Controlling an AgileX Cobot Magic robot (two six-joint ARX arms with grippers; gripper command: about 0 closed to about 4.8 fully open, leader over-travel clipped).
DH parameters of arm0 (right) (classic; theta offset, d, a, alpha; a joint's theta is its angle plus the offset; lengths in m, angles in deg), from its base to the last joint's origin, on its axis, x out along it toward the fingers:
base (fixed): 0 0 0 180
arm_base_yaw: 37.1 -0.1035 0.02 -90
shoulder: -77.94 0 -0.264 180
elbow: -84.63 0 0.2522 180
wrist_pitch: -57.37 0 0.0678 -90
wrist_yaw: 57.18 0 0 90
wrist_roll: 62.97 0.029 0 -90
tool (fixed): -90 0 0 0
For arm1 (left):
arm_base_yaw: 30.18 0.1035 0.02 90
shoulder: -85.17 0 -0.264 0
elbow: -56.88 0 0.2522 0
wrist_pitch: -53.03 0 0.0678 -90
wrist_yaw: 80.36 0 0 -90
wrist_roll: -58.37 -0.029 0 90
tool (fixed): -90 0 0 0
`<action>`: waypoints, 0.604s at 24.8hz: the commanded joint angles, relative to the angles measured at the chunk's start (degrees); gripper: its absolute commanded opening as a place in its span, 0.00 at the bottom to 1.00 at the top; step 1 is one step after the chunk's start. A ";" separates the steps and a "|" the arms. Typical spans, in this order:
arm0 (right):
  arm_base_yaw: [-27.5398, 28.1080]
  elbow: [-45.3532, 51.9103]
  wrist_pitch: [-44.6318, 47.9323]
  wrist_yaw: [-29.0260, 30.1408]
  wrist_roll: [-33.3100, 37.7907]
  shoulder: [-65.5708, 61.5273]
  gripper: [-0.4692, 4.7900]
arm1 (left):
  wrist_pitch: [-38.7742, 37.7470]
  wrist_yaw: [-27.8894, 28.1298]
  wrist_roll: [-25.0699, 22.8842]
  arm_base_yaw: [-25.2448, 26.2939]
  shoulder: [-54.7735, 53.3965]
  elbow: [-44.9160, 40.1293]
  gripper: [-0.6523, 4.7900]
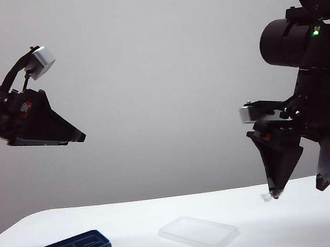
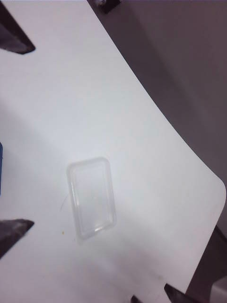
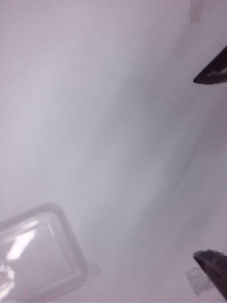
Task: Pick up the ice cube tray, remove its lid, and then place both the tray and the lid back on the table.
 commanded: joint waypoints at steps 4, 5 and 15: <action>-0.07 -1.33 1.70 1.31 0.13 11.15 1.00 | -3.56 -0.20 1.70 0.04 8.94 0.44 1.00; -0.07 -1.44 1.07 1.29 0.61 14.88 1.00 | -5.90 4.66 4.02 0.04 12.94 0.44 1.00; -0.02 -0.13 5.25 -5.68 6.58 36.59 1.00 | -14.86 9.77 12.52 0.04 34.88 0.44 0.91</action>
